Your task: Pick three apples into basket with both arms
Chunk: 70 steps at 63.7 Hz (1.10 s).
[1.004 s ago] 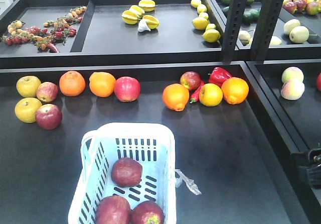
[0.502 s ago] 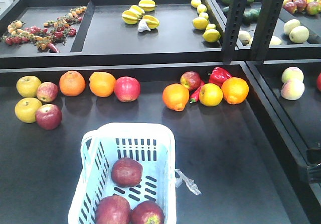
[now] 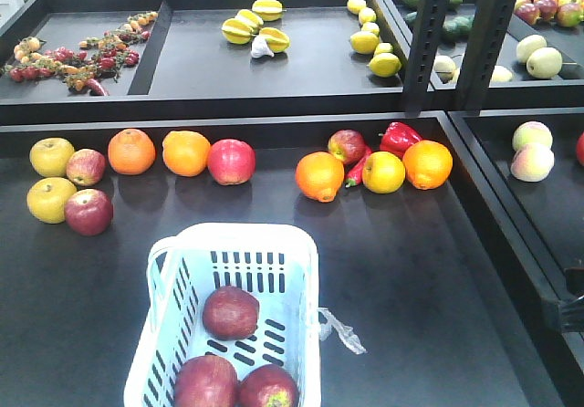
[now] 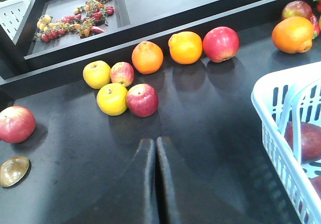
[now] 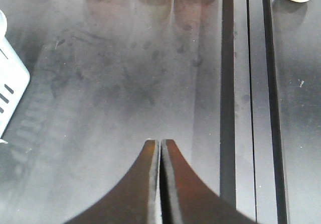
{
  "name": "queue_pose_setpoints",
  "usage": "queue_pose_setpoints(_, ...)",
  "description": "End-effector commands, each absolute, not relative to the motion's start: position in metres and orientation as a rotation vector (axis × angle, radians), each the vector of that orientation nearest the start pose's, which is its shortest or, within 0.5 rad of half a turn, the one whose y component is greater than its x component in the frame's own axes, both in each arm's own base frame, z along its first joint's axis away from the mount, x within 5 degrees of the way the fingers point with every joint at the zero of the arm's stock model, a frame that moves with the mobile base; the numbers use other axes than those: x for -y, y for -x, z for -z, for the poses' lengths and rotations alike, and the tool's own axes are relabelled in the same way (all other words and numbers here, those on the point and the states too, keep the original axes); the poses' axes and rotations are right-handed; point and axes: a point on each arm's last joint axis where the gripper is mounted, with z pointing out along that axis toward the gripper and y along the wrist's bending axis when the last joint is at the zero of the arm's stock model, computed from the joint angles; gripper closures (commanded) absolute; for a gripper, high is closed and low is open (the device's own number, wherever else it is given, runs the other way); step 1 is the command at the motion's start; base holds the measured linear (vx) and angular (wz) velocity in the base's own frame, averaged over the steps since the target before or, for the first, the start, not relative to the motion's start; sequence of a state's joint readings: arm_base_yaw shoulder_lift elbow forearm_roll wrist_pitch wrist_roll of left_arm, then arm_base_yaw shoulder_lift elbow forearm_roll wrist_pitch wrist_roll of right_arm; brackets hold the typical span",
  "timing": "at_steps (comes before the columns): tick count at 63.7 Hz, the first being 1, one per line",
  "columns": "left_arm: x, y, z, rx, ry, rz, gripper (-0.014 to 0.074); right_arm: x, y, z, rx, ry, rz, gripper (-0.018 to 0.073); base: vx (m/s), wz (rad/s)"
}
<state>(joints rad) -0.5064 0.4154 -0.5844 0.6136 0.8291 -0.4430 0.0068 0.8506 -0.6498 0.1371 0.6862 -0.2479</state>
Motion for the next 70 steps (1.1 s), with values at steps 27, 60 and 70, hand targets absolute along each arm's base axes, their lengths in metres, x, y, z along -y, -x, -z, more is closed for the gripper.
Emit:
queue_pose_setpoints(27, 0.001, -0.08, -0.331, -1.913, -0.243, -0.112, 0.0605, -0.007, -0.162, -0.303, -2.26, 0.196, -0.022, 0.0568, 0.0, 0.0)
queue_pose_setpoints(60, 0.004, -0.08, -0.336, -1.847, -0.261, -0.066, 0.0604, -0.007, -0.162, -0.303, -2.26, 0.196, -0.022, 0.0568, 0.0, 0.0)
queue_pose_setpoints(70, 0.005, -0.076, -0.342, -1.767, -0.26, -0.021, 0.0604, -0.007, -0.162, -0.303, -2.261, 0.196, -0.022, 0.0568, 0.0, 0.0)
